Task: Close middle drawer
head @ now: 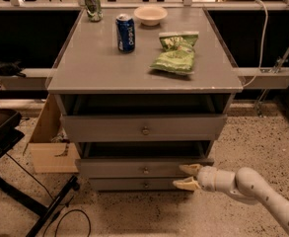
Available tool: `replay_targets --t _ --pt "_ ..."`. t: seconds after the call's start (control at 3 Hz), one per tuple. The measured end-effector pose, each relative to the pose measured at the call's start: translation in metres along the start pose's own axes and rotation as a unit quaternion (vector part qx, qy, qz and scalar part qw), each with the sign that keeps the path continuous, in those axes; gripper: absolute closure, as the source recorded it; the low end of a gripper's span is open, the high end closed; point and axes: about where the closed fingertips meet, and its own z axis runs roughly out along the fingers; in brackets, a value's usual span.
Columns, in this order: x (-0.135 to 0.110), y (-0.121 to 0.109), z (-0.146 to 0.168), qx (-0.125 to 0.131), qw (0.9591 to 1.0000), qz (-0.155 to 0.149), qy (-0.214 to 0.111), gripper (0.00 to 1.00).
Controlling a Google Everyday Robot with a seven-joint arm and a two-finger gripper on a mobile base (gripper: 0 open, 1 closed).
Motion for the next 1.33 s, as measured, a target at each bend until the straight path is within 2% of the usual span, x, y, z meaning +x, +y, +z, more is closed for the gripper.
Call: replay_targets --t 0.33,0.67,1.0,1.33 --pt "0.0000 0.0000 0.0000 0.000 1.0000 0.000 0.000 0.00" --pt "0.0000 0.0000 0.0001 0.000 1.0000 0.000 0.000 0.00" --pt "0.0000 0.0000 0.0001 0.000 1.0000 0.000 0.000 0.19" --pt "0.0011 0.0023 -0.0030 -0.003 1.0000 0.001 0.001 0.50"
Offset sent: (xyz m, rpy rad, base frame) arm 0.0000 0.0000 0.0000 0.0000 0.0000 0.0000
